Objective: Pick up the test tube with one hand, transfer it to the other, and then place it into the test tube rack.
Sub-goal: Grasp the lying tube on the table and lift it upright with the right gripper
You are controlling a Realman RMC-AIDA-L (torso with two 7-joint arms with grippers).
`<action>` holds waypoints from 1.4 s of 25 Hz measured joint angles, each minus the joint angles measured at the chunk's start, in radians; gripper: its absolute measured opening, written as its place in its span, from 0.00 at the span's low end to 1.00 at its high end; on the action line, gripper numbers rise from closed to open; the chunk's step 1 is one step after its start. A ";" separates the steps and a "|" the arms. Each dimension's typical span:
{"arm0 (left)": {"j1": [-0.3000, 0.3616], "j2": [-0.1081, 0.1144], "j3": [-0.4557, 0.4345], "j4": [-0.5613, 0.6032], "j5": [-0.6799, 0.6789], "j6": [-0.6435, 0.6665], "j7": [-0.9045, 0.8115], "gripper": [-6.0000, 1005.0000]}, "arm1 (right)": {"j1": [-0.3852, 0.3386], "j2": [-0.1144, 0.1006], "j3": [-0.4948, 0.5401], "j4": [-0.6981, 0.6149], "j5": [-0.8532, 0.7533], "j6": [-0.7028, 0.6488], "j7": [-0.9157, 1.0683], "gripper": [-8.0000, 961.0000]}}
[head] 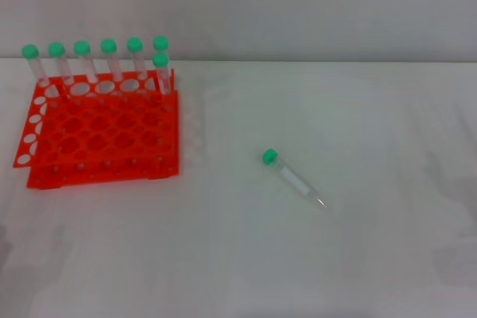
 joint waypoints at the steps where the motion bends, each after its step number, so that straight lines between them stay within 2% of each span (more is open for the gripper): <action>1: 0.000 0.000 0.000 0.000 0.000 0.000 -0.001 0.89 | 0.000 0.000 0.000 0.000 0.000 0.000 0.000 0.89; 10: 0.001 0.000 0.000 -0.010 0.000 -0.002 -0.038 0.89 | 0.008 0.001 -0.027 -0.015 -0.001 -0.020 0.028 0.89; 14: 0.001 0.000 0.000 -0.016 0.000 -0.003 -0.039 0.89 | 0.019 -0.012 -0.128 -0.084 -0.002 -0.044 0.160 0.89; 17: 0.007 0.000 0.000 -0.027 0.000 -0.004 -0.039 0.89 | 0.018 -0.042 -0.273 -0.218 -0.049 -0.092 0.314 0.89; 19: 0.013 0.000 0.000 -0.034 0.000 -0.004 -0.040 0.89 | 0.020 -0.072 -0.342 -0.331 -0.141 -0.121 0.442 0.89; 21: 0.015 0.000 0.000 -0.037 0.000 -0.006 -0.040 0.89 | 0.034 -0.103 -0.371 -0.485 -0.326 -0.163 0.622 0.89; 23: 0.016 0.000 0.000 -0.038 0.000 -0.013 -0.040 0.89 | 0.053 -0.117 -0.373 -0.632 -0.560 -0.219 0.819 0.89; 24: 0.016 0.000 0.000 -0.038 0.000 -0.013 -0.040 0.89 | 0.063 -0.115 -0.372 -0.712 -0.700 -0.250 0.924 0.89; 26: 0.015 -0.001 0.000 -0.038 0.000 -0.015 -0.040 0.89 | 0.082 -0.098 -0.366 -0.844 -0.936 -0.302 1.122 0.89; 27: 0.014 -0.001 0.000 -0.038 0.000 -0.014 -0.040 0.89 | 0.089 -0.079 -0.363 -0.914 -1.052 -0.321 1.223 0.89; 28: 0.013 -0.001 0.000 -0.038 0.000 -0.014 -0.040 0.89 | 0.092 -0.072 -0.361 -0.947 -1.115 -0.324 1.271 0.89; 29: 0.012 -0.001 0.000 -0.038 0.000 -0.014 -0.040 0.89 | 0.099 -0.045 -0.358 -1.043 -1.267 -0.326 1.397 0.89; 32: 0.009 -0.001 0.000 -0.038 0.000 -0.015 -0.040 0.89 | 0.119 -0.001 -0.387 -1.243 -1.608 -0.290 1.682 0.89; 35: 0.005 -0.002 0.001 -0.038 0.000 -0.015 -0.040 0.89 | 0.166 -0.001 -0.490 -1.371 -1.832 -0.218 1.967 0.89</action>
